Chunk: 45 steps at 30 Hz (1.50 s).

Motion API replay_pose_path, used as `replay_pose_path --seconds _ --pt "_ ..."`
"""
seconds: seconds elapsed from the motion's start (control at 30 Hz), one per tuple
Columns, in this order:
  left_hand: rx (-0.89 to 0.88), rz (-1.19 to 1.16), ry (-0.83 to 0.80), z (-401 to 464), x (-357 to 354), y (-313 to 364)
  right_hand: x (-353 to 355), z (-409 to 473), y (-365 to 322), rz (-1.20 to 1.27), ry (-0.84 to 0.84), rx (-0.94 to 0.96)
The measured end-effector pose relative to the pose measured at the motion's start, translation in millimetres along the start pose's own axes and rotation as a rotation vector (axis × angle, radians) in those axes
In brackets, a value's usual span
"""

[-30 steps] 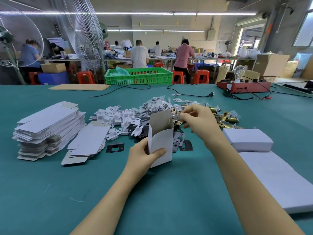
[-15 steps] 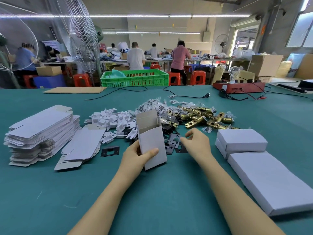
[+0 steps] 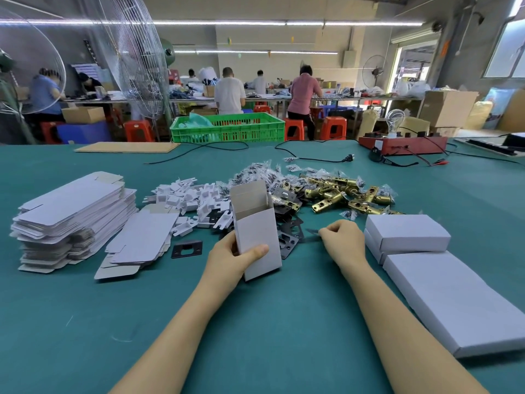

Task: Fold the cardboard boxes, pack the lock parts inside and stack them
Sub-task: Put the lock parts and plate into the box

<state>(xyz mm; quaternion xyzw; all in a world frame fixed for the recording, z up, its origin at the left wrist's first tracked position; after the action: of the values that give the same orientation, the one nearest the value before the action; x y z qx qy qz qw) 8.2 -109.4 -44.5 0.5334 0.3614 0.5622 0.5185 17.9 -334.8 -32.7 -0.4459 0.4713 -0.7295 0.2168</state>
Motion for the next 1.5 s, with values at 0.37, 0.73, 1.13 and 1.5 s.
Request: replay_pose_path --seconds 0.37,0.73,1.13,1.5 --pt "-0.015 -0.016 -0.014 0 -1 0 15 4 -7 1.308 -0.083 -0.637" --pt "-0.018 -0.032 -0.022 1 -1 -1 6 8 -7 1.095 -0.102 -0.509" --pt "-0.015 -0.033 -0.017 0 -1 -2 -22 -9 -6 -0.197 -0.103 0.24" --pt "0.014 -0.073 -0.048 3 1 -6 -2 -65 -124 0.031 0.077 0.656"
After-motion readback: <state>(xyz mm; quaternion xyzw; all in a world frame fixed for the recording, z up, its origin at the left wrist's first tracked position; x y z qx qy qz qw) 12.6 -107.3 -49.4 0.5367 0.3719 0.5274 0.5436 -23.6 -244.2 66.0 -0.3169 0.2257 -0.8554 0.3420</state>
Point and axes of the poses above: each hand's wrist, its own z-axis towards the middle knuckle, its own x-axis out of the back of the hand, y = z × x, the point moved 1 cm from there along z, towards the middle knuckle, and after that the axes turned 10 degrees about z, right-handed, at the moved point
